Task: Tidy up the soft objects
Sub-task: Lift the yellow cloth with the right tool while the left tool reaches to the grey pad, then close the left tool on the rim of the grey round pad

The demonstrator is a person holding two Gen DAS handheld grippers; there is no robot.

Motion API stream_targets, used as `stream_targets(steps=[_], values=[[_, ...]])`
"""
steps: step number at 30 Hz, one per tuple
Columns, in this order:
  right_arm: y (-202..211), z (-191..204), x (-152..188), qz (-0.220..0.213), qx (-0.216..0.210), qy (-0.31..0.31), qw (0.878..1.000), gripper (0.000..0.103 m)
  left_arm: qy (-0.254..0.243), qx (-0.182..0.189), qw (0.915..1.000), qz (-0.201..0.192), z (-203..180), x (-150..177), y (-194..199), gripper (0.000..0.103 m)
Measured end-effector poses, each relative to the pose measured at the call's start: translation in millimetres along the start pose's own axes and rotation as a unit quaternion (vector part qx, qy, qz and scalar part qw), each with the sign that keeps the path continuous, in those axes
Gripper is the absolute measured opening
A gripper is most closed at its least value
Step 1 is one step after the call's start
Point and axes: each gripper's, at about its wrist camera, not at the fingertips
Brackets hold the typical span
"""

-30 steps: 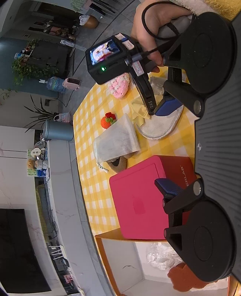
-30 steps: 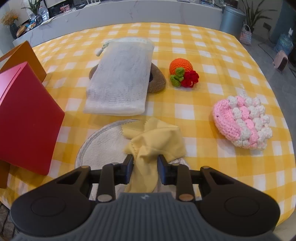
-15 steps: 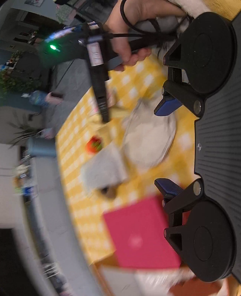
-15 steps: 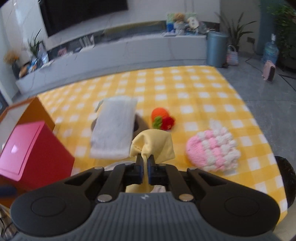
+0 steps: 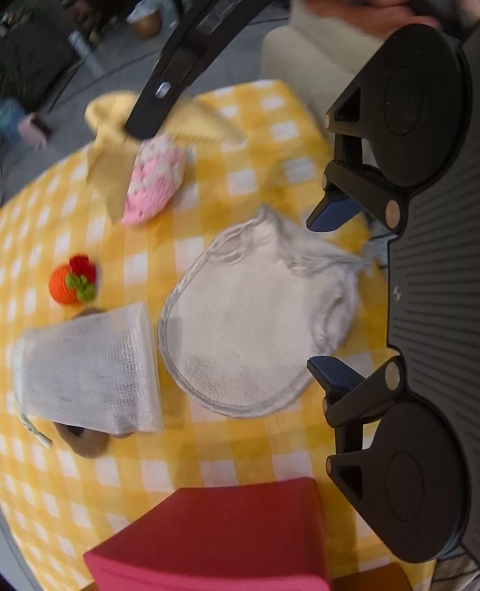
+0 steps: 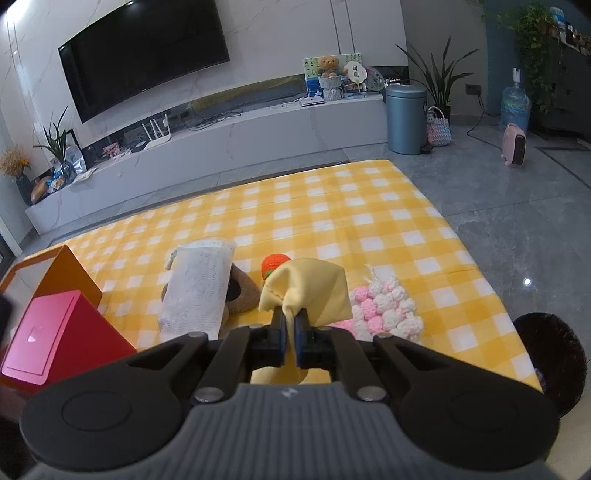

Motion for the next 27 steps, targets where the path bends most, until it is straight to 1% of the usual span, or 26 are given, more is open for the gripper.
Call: stream_targets(steps=[2,3,4,6,8,10,12,13,16,18,20,23,24,27], values=[[0,-1,0,0.001,-0.002,-0.002,1.0,0.002,0.029,-0.014,0.9995,0.004,0,-6,-12,0.09],[-1,-1,1,0.002,-0.003,-0.001,1.0,0.002,0.054,-0.015,0.9984,0.01,4,-10,-18,0.09],[-1,0,1,0.003,-0.003,0.0,1.0,0.002,0.084,-0.008,0.9962,0.019,8,-16,-24,0.09],[0,-1,2,0.003,-0.009,-0.001,1.0,0.002,0.143,0.018,0.989,0.033,18,-23,-34,0.09],[1,-2,2,0.001,-0.013,-0.003,1.0,0.002,0.171,0.019,0.9844,0.039,23,-29,-39,0.093],[2,-2,2,0.0,-0.014,-0.004,1.0,0.002,0.189,0.01,0.9812,0.037,22,-33,-39,0.093],[1,-2,2,0.0,-0.015,-0.005,1.0,0.002,0.197,0.0,0.98,0.029,21,-36,-37,0.093],[1,-2,2,0.001,-0.015,-0.005,1.0,0.002,0.197,-0.012,0.9799,0.026,20,-36,-37,0.093],[0,-1,3,0.002,-0.015,-0.004,1.0,0.002,0.199,-0.058,0.9782,0.013,13,-40,-38,0.093],[0,-1,3,0.002,-0.016,-0.005,1.0,0.002,0.203,-0.067,0.9769,0.014,9,-42,-43,0.098],[0,-1,3,0.001,-0.017,-0.005,1.0,0.002,0.193,-0.082,0.9775,0.024,1,-47,-50,0.103],[2,-3,4,0.0,-0.018,-0.006,1.0,0.002,0.138,-0.098,0.9839,0.059,-19,-56,-65,0.103],[2,-3,4,-0.001,-0.017,-0.008,1.0,0.002,0.129,-0.106,0.9838,0.065,-23,-58,-69,0.103],[1,-5,3,0.0,-0.016,-0.012,1.0,0.002,0.136,-0.123,0.9802,0.075,-29,-63,-76,0.103]])
Point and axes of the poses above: each gripper's, at about its wrist camera, not at the fingertips, and y roughly against the way its jaws point, z to its left, x to its underside, and after that the axes turned 3 degrees about -z, right-handed
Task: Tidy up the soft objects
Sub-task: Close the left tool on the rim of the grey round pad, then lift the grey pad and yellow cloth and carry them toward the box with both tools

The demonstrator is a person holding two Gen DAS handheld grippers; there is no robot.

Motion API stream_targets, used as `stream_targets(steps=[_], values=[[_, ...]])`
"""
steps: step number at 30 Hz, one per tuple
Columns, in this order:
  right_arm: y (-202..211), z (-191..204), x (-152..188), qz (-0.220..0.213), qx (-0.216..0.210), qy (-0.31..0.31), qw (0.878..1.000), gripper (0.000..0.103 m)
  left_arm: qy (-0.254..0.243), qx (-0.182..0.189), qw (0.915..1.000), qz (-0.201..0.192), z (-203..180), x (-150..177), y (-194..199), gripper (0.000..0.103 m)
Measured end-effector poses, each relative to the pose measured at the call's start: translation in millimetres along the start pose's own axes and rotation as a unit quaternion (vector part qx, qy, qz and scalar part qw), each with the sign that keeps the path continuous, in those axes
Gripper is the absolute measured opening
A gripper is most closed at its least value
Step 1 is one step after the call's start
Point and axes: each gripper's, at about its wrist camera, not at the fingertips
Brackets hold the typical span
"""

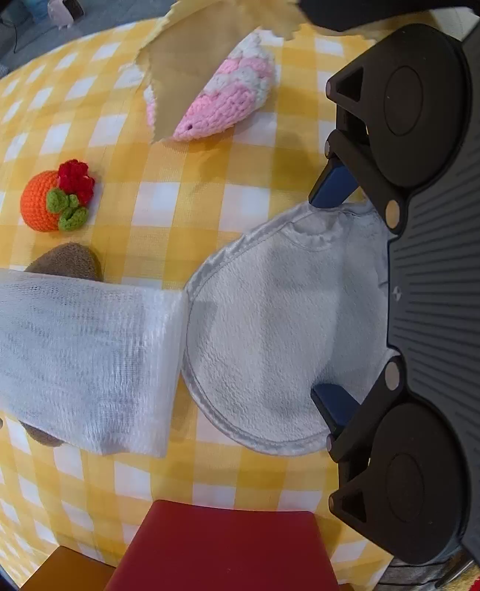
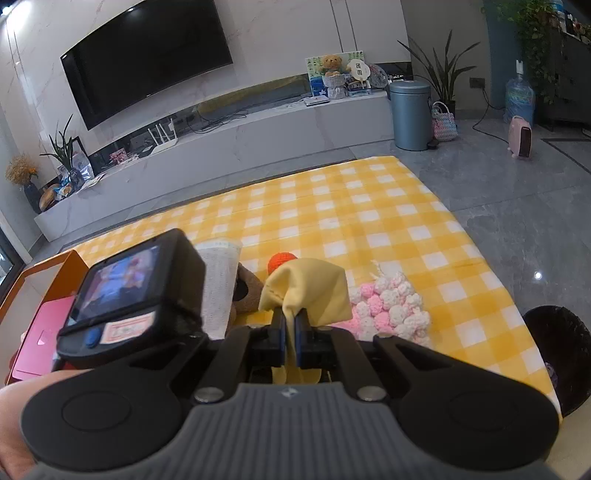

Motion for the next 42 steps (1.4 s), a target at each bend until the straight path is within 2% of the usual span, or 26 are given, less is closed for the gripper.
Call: stream_targets(steps=[4,7,14,19,25,27,30,32,33,35,37,39,42], values=[[-1,0,0,0.002,0.002,-0.001,1.0,0.002,0.006,-0.028,0.9995,0.016,-11,-7,-6,0.103],[0,0,0,0.001,0.008,-0.002,1.0,0.003,0.006,-0.036,0.9993,0.01,-18,-7,-8,0.103],[1,-3,0,0.0,0.015,-0.003,1.0,0.002,-0.021,-0.029,0.9993,0.009,-21,-6,-10,0.103],[3,-7,0,-0.003,0.017,-0.007,1.0,0.002,-0.092,-0.005,0.9957,-0.006,-25,15,-9,0.103],[5,-8,1,-0.005,0.015,-0.012,1.0,0.002,-0.123,0.006,0.992,-0.028,-23,27,-5,0.103],[6,-8,1,-0.006,0.015,-0.013,1.0,0.002,-0.134,0.004,0.9904,-0.031,-24,29,-4,0.098],[5,-8,1,-0.006,0.015,-0.014,1.0,0.002,-0.155,0.002,0.987,-0.043,-23,33,-1,0.085],[5,-8,1,-0.006,0.014,-0.014,1.0,0.002,-0.167,0.003,0.9846,-0.05,-18,35,2,0.067],[5,-8,1,-0.006,0.014,-0.014,1.0,0.002,-0.174,0.005,0.9834,-0.052,-17,35,3,0.062],[6,-7,1,-0.006,0.012,-0.013,1.0,0.002,-0.18,0.01,0.9819,-0.056,-12,35,5,0.038],[5,-6,1,-0.007,0.012,-0.013,1.0,0.002,-0.193,0.032,0.9791,-0.056,-2,33,6,0.024],[6,-5,0,-0.008,0.01,-0.012,1.0,0.002,-0.187,0.057,0.9791,-0.055,6,30,6,0.019],[6,-3,0,-0.009,0.009,-0.01,1.0,0.002,-0.179,0.081,0.9786,-0.06,15,31,6,0.018]])
Point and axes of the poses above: each gripper's, at about its wrist camera, not at the fingertips, and y roughly against the way its jaws point, z to its left, x to its underside, and after that the axes turned 3 degrees about -z, right-handed
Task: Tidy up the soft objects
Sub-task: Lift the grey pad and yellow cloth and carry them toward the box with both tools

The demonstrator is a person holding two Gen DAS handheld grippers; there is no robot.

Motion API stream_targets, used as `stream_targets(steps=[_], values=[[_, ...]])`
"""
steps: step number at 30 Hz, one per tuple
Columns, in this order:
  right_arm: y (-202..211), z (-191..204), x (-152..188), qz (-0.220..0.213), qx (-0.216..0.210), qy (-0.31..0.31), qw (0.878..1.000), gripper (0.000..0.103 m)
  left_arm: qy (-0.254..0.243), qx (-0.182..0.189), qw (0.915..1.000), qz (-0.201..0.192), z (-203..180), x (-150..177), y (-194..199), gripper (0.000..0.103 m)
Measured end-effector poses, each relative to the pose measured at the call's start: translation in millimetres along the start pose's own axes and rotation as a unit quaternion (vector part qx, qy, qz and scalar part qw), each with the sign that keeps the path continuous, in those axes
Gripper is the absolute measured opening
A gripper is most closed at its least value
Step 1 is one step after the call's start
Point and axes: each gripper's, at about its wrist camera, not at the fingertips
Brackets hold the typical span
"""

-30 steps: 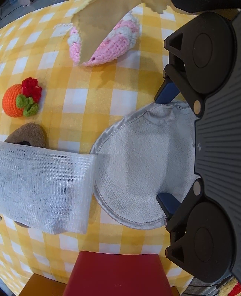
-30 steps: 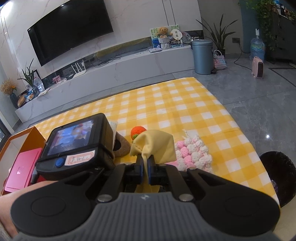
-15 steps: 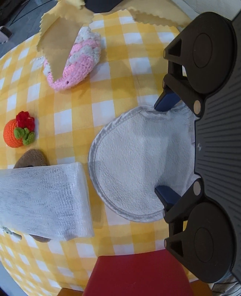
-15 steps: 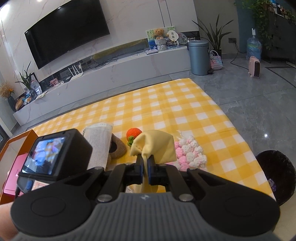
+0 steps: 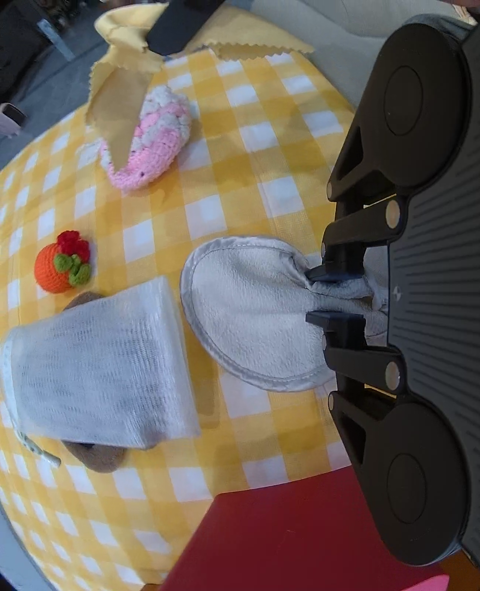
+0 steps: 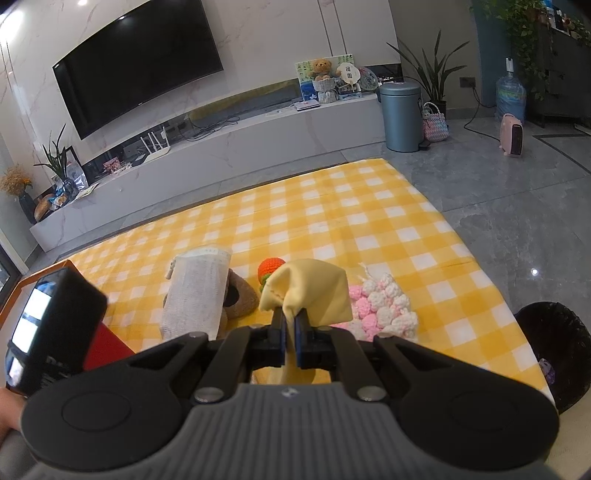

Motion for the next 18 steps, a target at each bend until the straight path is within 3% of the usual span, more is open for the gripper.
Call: stream_targets(steps=[6,12,18], values=[[0,3,0,0.001,-0.008,0.006,1.0,0.002,-0.021,0.035,0.999,-0.016,5,7,23,0.017],[4,3,-1,-0.005,-0.008,0.008,1.0,0.002,-0.056,0.054,0.9939,-0.078,20,24,64,0.017],[5,10,-1,-0.006,-0.009,0.02,1.0,0.002,-0.029,0.101,0.9864,-0.127,37,41,93,0.017]])
Point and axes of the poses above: each gripper's, at about its wrist camera, not at the fingertips, and y roughly against the way its jaws point, z to its left, x to its underside, and after that the axes turned 3 degrees about -z, right-handed
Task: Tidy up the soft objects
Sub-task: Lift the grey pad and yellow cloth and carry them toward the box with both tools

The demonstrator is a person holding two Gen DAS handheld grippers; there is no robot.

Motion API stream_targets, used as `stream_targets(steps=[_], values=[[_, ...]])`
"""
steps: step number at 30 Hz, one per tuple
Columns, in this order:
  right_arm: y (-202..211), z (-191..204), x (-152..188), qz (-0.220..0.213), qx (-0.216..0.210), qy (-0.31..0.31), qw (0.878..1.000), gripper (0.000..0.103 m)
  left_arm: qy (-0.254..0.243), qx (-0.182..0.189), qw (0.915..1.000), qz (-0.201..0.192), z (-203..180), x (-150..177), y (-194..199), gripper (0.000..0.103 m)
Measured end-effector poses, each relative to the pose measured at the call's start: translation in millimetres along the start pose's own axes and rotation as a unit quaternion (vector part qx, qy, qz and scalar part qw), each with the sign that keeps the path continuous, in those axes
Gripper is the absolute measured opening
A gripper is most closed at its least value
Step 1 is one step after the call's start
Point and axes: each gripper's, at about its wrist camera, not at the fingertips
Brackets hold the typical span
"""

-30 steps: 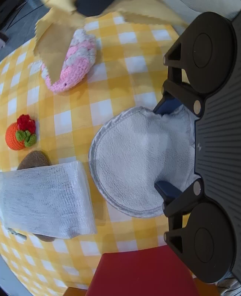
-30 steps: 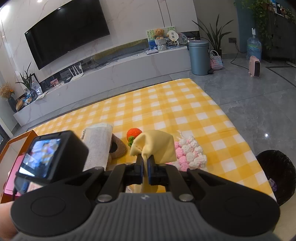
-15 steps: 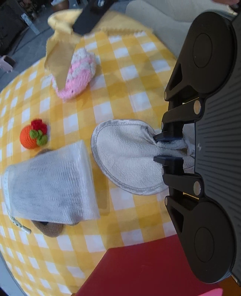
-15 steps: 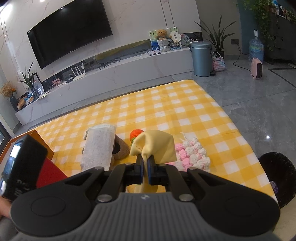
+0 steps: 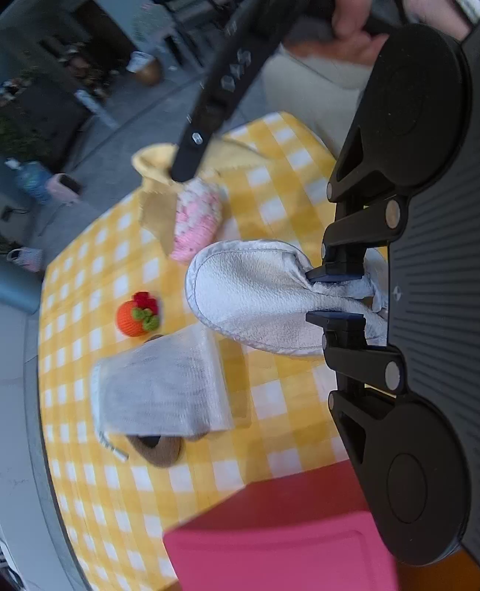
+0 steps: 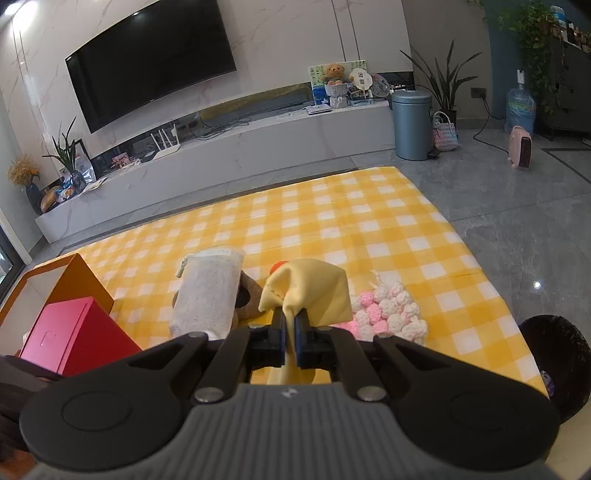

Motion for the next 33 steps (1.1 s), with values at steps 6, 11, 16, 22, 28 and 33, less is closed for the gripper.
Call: stream_targets(steps=[6,11,16,22,28,33], values=[[4,4,-1,-0.007,-0.007,0.005,1.0,0.002,0.005,0.02,0.9964,-0.083,3,7,52,0.017],[9,12,-4,-0.014,-0.011,0.013,1.0,0.003,0.019,0.029,0.989,-0.144,14,12,96,0.017],[23,24,-11,-0.036,-0.051,-0.001,0.998,0.003,0.033,0.033,0.9776,-0.205,36,26,139,0.017],[42,58,-21,-0.068,-0.141,-0.009,0.988,0.003,0.072,0.013,0.9599,-0.271,80,46,186,0.017],[45,113,-23,-0.057,-0.178,0.017,0.982,0.003,0.107,-0.01,0.9447,-0.31,124,65,215,0.017],[44,172,-16,-0.038,-0.214,0.082,0.973,0.003,0.132,-0.049,0.9305,-0.338,154,78,233,0.017]])
Point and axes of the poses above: each gripper's, at about its wrist camera, not at the fingertips, and y roughly against the way its jaws point, z to its left, x to its underside, and after that the axes turned 3 degrees about -z, right-handed
